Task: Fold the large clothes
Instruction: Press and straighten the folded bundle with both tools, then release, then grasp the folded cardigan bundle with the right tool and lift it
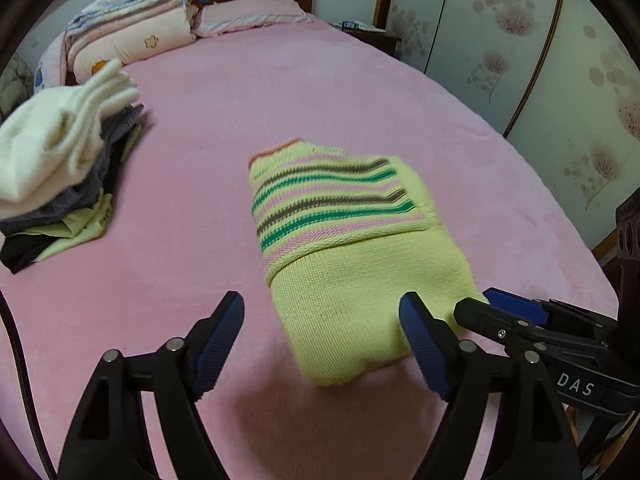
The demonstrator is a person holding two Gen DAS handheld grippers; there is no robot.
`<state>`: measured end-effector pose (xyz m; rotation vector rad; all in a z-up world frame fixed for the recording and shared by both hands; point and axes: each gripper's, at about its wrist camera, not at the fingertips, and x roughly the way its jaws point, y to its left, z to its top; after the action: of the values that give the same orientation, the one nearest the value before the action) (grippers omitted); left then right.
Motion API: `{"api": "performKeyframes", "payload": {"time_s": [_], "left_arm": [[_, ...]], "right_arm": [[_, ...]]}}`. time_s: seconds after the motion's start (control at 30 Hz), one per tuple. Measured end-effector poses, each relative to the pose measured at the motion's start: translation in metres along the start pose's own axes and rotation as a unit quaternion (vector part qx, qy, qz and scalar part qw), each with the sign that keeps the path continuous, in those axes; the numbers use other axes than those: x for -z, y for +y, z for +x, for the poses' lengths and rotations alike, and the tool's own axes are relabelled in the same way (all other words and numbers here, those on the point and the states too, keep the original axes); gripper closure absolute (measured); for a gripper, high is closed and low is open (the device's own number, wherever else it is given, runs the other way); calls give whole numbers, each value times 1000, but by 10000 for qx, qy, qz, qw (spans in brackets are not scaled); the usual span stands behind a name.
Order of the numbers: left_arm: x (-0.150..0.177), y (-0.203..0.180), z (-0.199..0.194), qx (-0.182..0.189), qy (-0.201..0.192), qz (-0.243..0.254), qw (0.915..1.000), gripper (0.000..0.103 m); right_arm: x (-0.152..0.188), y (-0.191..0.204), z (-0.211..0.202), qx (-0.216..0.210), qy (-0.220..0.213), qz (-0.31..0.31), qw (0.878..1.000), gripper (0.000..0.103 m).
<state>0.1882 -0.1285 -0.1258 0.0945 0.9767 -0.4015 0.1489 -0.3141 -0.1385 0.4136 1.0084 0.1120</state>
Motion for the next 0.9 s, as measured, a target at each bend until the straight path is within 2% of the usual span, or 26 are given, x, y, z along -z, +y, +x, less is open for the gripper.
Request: {"api": "performKeyframes", "payload": {"time_s": [0.13, 0.3, 0.5, 0.73, 0.9], "left_arm": [[1, 1, -17, 22, 20, -70, 10000, 22], [8, 3, -36, 87, 167, -291, 9994, 22], [17, 8, -54, 82, 243, -480, 9985, 22], [17, 23, -69, 265, 137, -756, 9967, 21], [-3, 34, -68, 542, 209, -811, 9950, 15]], "right_arm": [[5, 5, -18, 4, -95, 11, 10000, 54], [15, 8, -34, 140, -7, 15, 9999, 48], [27, 14, -49, 166, 15, -52, 9998, 46], [23, 24, -62, 85, 93, -277, 9995, 22], [0, 32, -70, 167, 44, -539, 9984, 17]]}}
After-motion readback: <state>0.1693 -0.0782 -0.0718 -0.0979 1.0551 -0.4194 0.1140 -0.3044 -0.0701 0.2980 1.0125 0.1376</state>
